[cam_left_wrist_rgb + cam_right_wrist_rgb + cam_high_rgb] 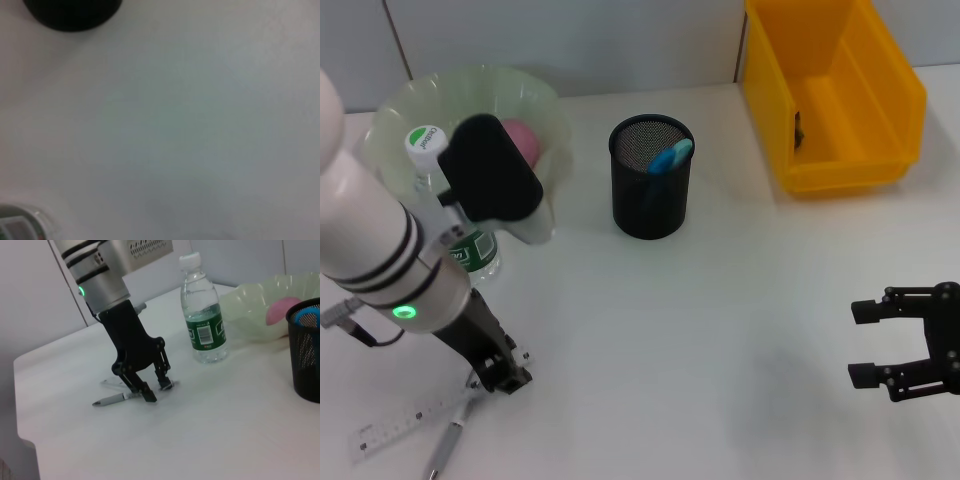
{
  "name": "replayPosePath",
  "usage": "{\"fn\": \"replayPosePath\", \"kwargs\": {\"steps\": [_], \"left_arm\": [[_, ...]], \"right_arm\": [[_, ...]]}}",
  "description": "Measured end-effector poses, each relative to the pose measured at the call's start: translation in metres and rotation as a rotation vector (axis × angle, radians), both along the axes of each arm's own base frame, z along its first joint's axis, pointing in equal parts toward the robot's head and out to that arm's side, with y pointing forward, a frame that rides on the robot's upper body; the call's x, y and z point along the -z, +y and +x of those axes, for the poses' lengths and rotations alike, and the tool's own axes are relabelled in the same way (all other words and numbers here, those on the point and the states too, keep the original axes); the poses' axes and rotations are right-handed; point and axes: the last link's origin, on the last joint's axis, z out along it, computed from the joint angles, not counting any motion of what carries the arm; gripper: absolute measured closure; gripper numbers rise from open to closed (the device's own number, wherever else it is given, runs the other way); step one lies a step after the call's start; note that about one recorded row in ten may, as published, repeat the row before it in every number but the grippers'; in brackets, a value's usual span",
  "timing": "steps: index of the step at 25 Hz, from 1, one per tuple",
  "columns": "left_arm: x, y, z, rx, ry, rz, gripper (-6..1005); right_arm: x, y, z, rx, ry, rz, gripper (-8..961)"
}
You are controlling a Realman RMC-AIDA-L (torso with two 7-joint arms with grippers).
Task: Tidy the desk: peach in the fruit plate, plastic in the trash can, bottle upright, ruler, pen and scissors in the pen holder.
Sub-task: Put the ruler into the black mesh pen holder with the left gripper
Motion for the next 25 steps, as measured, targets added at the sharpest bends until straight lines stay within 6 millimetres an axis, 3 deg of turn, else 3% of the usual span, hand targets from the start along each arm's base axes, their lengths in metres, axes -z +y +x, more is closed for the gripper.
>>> {"fn": "replayPosePath", "kwargs": {"steps": [11, 19, 25], "left_arm": [[-0.038, 0.01, 0.034, -0.045, -0.092, -0.007, 612], [-0.058, 0.01, 0.082, -0.021, -0.407, -0.111, 611], [-0.061, 0.013, 0.097, 0.008, -0.522, -0.108, 610]], "right_arm": [[0.0, 0.002, -0.001, -0.006, -0.004, -0.001, 119], [0.001, 0.003, 0.0, -0.001, -0.006, 0.003, 118], [0.001, 0.004, -0.002, -0.007, -0.006, 0.002, 118]]}}
